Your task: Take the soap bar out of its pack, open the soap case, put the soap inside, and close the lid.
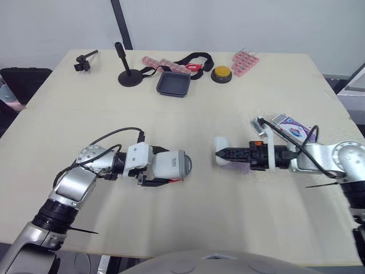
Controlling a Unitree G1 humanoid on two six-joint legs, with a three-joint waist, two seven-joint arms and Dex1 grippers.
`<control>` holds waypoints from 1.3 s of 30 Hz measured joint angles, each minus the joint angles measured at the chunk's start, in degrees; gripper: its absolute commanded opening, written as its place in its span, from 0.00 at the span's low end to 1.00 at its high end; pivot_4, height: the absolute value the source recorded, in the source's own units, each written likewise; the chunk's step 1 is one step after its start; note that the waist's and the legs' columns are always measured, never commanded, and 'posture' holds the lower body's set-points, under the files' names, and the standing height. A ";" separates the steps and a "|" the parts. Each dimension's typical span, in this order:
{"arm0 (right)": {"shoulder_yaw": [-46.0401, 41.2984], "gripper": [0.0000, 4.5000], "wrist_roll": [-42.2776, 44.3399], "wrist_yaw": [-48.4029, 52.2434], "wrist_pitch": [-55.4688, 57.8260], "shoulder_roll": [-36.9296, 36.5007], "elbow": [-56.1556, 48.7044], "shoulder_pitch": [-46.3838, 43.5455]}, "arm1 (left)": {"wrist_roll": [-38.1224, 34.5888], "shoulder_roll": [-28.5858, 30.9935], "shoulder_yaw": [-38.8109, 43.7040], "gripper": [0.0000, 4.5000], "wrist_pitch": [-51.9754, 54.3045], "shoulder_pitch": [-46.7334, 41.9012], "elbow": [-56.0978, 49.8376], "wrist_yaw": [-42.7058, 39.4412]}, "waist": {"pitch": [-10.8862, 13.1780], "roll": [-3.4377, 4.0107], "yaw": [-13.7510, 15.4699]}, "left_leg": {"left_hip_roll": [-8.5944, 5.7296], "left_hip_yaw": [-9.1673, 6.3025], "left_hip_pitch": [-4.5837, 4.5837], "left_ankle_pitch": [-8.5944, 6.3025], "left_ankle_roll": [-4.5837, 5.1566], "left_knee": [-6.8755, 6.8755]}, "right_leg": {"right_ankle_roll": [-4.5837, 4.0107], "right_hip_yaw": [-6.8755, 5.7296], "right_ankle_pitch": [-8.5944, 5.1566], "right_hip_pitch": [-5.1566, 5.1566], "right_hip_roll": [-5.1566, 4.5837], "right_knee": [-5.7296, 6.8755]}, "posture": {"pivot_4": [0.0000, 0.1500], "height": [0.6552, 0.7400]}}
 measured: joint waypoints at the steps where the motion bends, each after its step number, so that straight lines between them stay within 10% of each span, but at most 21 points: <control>1: 0.00 0.45 0.00 -0.26 -0.10 -0.14 -0.11 0.00 | 0.01 -0.12 -0.03 0.78 -0.03 -0.08 0.11 -0.05 | 0.00 0.00 -0.01 | 0.00 0.00 0.00 0.00 0.00 0.00 | 0.00 0.00 0.00 0.00 0.00 0.00 | 1.00 1.00; 18: -4.62 0.45 0.35 -5.79 4.67 -24.48 2.22 6.63 | 1.57 -3.91 -2.41 0.78 -3.75 -6.75 7.70 -5.57 | 0.06 -0.01 0.79 | -0.03 0.00 -0.05 -0.01 0.01 0.05 | 0.02 0.02 0.00 0.04 -0.02 -0.06 | 1.00 1.00; 28: -2.77 0.45 0.38 -13.02 4.81 -24.24 7.45 9.12 | 2.27 -5.21 -2.53 0.78 -4.13 -7.89 8.54 -5.93 | 0.06 -0.01 0.52 | -0.03 0.00 -0.06 0.00 0.02 0.11 | 0.02 0.03 0.00 0.04 -0.02 -0.02 | 1.00 1.00; 33: 0.04 0.89 0.39 -17.58 4.29 -21.65 8.99 7.92 | 2.28 -5.22 -2.54 0.78 -3.94 -7.62 8.08 -5.87 | 0.06 0.00 0.71 | -0.04 0.00 -0.08 0.00 0.02 0.13 | 0.02 0.01 0.00 0.04 -0.04 -0.01 | 1.00 1.00; 39: 0.14 0.97 0.39 -17.11 4.86 -22.90 8.02 6.85 | 2.31 -5.20 -2.54 0.78 -3.94 -7.60 7.96 -5.89 | 0.07 0.02 0.70 | -0.03 0.00 -0.10 0.00 0.02 0.12 | 0.02 0.00 0.00 0.03 -0.04 -0.01 | 1.00 1.00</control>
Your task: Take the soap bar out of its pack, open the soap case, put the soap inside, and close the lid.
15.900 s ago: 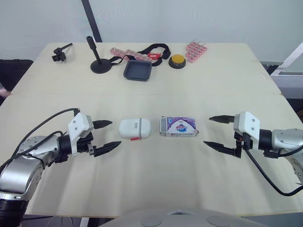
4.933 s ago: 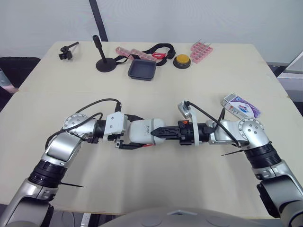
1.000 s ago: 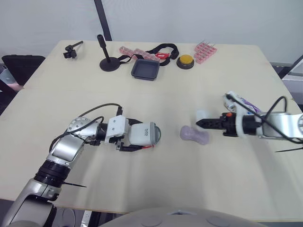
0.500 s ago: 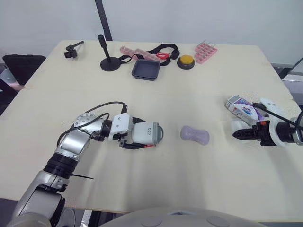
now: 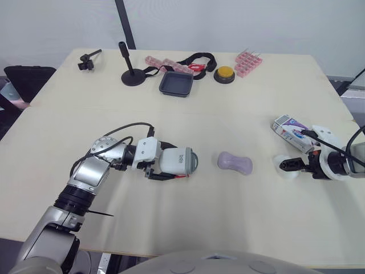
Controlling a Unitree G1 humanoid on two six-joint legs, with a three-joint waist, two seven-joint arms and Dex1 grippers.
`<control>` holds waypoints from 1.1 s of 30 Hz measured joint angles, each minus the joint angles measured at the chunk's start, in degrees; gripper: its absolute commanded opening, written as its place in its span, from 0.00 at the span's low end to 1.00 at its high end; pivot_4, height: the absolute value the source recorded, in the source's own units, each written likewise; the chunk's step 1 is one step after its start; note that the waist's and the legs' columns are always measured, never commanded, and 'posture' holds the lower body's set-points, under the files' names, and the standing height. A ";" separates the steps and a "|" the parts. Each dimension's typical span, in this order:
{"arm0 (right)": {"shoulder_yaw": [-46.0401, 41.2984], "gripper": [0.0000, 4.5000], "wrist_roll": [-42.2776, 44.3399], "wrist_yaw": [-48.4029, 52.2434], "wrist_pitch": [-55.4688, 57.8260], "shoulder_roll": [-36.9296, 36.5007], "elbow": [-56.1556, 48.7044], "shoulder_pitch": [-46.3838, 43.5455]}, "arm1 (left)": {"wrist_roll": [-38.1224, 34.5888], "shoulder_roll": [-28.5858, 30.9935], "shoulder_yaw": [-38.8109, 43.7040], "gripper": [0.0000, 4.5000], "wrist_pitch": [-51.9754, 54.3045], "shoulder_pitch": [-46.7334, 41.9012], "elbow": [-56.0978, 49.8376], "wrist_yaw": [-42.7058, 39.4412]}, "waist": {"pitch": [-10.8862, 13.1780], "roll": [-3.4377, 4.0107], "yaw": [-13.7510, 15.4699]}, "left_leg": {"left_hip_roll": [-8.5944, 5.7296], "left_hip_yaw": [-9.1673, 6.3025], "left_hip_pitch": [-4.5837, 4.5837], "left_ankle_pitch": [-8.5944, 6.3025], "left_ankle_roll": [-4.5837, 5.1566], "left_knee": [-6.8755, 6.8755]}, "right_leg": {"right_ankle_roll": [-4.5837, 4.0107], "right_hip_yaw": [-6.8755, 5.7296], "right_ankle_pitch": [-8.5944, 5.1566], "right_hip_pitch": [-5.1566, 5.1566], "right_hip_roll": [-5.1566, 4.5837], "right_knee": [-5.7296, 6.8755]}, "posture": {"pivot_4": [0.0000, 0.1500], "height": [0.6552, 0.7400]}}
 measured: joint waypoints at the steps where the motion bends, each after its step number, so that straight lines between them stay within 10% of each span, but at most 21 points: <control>1: -0.36 0.97 0.00 1.56 0.67 -1.85 -1.79 0.60 | 0.02 0.02 0.00 0.78 -0.02 -0.01 -0.01 -0.01 | 0.01 0.01 0.07 | 0.00 0.00 -0.01 0.00 0.00 -0.01 | 0.01 0.00 0.00 0.00 0.00 -0.01 | 1.00 1.00; 11: -23.79 0.97 -15.32 31.39 8.32 -12.69 -26.80 9.04 | -0.14 0.35 0.18 0.78 0.20 -0.35 0.10 -0.68 | 0.02 0.01 0.33 | 0.07 0.00 -0.03 0.01 0.06 0.04 | 0.00 -0.02 -0.01 -0.02 0.00 -0.01 | 1.00 1.00; 16: -31.10 0.97 -44.56 56.22 -16.12 -0.81 -40.69 18.83 | -0.11 0.50 0.38 0.78 0.21 -0.99 0.96 -0.98 | -0.11 -0.33 0.58 | 0.12 0.00 -0.44 -0.13 0.41 0.44 | -0.03 -0.18 -0.03 -0.21 -0.16 0.08 | 1.00 1.00; 22: -16.53 0.97 -78.95 72.56 -54.02 8.54 -33.26 24.92 | -1.04 1.45 0.99 0.78 2.32 -1.30 1.66 -1.09 | -0.16 -0.31 -0.24 | 0.03 0.04 -1.23 -0.14 0.70 1.27 | -0.04 -0.22 -0.03 -0.90 -0.38 0.77 | 1.00 1.00; 33: -11.47 0.97 -70.30 81.14 -55.54 20.44 -36.06 17.05 | -2.39 3.84 3.13 0.78 8.23 -0.98 -2.86 0.38 | -0.18 -0.14 -1.66 | 0.04 0.03 -1.16 -0.06 0.73 1.20 | -0.03 -0.22 -0.03 -0.93 -0.35 0.93 | 1.00 1.00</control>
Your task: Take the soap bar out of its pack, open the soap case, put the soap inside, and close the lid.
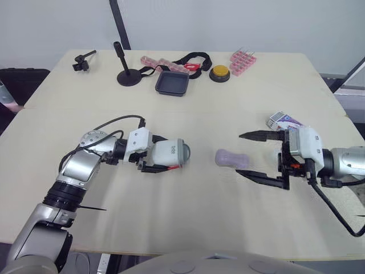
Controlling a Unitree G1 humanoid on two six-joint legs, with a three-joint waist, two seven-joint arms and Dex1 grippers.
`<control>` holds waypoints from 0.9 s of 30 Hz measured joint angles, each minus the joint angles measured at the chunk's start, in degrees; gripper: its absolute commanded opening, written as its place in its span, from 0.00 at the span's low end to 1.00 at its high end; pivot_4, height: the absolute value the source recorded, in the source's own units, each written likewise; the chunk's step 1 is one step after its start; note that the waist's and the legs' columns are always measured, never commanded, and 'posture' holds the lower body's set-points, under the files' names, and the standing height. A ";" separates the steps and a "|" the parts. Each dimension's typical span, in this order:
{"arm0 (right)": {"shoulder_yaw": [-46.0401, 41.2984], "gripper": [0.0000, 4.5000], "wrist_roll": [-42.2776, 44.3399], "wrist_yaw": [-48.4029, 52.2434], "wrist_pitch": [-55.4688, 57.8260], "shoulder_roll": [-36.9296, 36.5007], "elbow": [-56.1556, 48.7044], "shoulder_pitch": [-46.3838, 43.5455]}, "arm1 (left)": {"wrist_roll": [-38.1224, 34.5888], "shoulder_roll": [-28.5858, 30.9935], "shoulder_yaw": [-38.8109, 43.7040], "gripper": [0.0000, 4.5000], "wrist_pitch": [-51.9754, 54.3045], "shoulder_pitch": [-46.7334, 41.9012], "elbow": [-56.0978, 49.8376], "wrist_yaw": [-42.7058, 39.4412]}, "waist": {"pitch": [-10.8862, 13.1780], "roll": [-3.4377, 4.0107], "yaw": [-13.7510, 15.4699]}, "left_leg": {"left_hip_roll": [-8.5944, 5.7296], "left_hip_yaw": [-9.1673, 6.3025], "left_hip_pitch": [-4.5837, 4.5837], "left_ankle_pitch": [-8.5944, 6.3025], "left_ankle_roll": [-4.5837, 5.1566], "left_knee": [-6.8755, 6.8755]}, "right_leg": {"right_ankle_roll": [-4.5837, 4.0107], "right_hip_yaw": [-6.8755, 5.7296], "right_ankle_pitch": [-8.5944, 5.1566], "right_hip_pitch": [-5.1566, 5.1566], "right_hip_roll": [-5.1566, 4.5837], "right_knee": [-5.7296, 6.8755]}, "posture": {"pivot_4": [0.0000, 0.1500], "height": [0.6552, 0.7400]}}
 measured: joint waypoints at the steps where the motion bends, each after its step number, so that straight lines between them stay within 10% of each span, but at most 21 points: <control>1: 1.09 0.97 -0.97 0.55 -0.03 0.23 0.19 0.08 | 0.03 0.89 -0.03 0.78 0.61 0.00 -0.02 -0.40 | 0.00 0.00 -0.05 | 0.00 0.00 0.00 0.00 -0.01 0.00 | 0.00 0.00 0.00 0.00 0.00 0.00 | 1.00 1.00; 27: 7.79 0.97 -10.92 6.55 -0.37 1.90 4.44 -1.53 | 9.81 -6.35 -13.22 0.78 14.47 -14.52 3.44 0.59 | -0.01 0.02 -0.03 | -0.04 0.00 0.04 0.04 -0.07 -0.03 | 0.02 0.02 0.01 0.10 0.00 -0.03 | 1.00 1.00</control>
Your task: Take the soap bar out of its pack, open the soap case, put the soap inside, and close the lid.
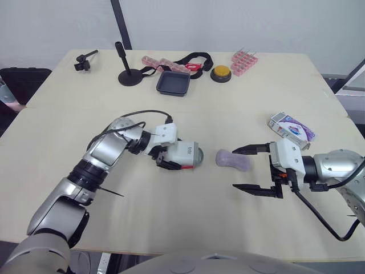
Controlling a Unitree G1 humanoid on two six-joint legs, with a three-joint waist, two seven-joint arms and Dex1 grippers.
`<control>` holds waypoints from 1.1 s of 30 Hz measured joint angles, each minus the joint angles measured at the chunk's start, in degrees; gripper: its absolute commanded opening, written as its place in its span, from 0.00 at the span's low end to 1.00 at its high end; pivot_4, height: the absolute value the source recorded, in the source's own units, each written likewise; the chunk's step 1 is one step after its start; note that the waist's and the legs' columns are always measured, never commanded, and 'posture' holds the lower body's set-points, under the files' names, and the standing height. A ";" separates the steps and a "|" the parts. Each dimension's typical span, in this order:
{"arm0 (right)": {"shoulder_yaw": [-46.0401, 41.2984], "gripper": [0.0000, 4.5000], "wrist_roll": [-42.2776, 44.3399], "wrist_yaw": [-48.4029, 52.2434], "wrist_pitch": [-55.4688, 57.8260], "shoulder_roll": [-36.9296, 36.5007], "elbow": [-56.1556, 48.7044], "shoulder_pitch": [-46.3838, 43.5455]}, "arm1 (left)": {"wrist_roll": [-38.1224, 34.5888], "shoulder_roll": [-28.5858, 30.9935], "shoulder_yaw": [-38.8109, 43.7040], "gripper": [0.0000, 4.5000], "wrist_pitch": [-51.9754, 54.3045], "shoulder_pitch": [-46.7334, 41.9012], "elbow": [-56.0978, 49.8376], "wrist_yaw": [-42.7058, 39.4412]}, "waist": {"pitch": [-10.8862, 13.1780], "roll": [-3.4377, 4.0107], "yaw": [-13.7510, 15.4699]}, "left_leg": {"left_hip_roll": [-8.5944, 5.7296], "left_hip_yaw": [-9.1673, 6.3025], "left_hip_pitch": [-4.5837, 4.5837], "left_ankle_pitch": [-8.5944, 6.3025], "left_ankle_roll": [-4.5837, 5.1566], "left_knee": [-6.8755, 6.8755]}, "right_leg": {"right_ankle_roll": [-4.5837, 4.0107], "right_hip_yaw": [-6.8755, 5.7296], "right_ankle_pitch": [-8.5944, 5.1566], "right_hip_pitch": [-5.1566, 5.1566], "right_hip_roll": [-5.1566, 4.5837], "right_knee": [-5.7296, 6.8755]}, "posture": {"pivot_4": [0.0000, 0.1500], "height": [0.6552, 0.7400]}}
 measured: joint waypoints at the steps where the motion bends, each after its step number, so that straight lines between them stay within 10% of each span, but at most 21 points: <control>1: 0.23 0.97 -0.14 0.00 -0.05 0.15 -0.01 0.02 | 0.11 0.71 -0.30 0.78 -0.16 0.16 -0.46 -0.34 | 0.00 0.00 -0.18 | 0.01 0.00 0.01 0.00 0.00 -0.02 | 0.00 0.02 0.00 -0.01 0.02 -0.01 | 1.00 1.00; 33: 3.49 0.97 -6.19 0.05 -1.62 1.56 0.47 -2.15 | 1.71 14.35 2.89 0.78 -2.47 4.09 -5.60 -3.79 | -0.01 0.06 -0.29 | 0.01 0.00 0.15 0.10 -0.12 -0.35 | 0.00 -0.04 0.00 0.06 0.03 -0.16 | 1.00 1.00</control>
